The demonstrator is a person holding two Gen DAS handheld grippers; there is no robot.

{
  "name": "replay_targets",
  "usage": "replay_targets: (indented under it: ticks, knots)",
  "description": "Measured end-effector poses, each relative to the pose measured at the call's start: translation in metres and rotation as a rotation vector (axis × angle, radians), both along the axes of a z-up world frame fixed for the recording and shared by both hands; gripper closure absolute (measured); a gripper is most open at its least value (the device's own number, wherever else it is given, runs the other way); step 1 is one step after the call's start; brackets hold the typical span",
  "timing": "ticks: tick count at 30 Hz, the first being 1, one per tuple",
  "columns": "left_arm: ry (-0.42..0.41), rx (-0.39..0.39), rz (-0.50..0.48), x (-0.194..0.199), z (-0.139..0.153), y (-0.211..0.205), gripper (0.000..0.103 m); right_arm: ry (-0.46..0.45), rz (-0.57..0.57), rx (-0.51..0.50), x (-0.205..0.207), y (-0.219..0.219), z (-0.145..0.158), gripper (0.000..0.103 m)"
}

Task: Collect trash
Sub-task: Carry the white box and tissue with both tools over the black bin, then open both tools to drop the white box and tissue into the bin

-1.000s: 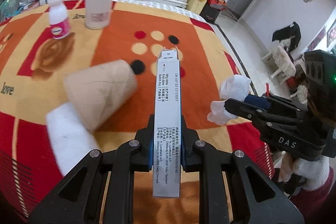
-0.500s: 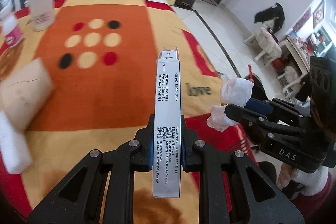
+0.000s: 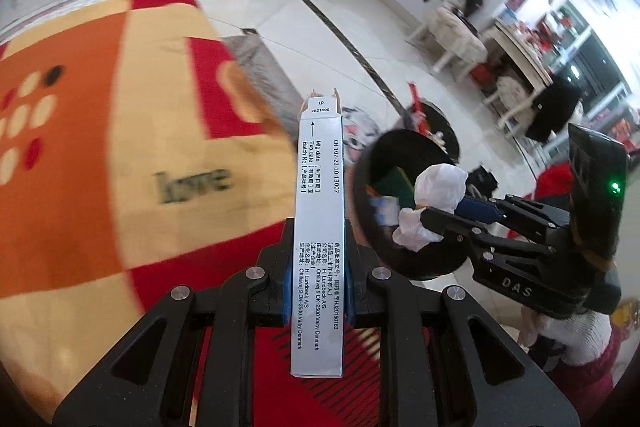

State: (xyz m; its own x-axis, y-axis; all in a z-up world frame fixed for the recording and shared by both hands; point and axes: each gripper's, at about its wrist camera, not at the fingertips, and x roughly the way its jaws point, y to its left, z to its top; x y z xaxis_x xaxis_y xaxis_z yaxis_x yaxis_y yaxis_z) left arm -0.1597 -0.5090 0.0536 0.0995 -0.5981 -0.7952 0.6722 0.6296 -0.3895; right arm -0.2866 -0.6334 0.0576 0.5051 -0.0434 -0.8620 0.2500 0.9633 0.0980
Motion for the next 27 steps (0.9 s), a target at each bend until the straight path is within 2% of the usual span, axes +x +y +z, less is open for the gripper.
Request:
replay_targets:
  ticks: [8, 15, 25, 27]
  knots:
    - [0.045, 0.007, -0.083, -0.020, -0.010, -0.056, 0.087, 0.028, -0.132, 0.019, -0.031, -0.061, -0.016, 0.069]
    - [0.061, 0.005, -0.108, -0.027, -0.015, -0.087, 0.087, 0.040, -0.162, 0.035, -0.040, -0.076, -0.027, 0.069]
    - [0.069, 0.003, -0.116, -0.028, -0.025, -0.100, 0.087, 0.066, -0.182, 0.057, -0.045, -0.088, -0.041, 0.069]
    - [0.078, -0.005, -0.119, -0.027, -0.028, -0.101, 0.086, 0.067, -0.192, 0.061, -0.047, -0.091, -0.043, 0.058]
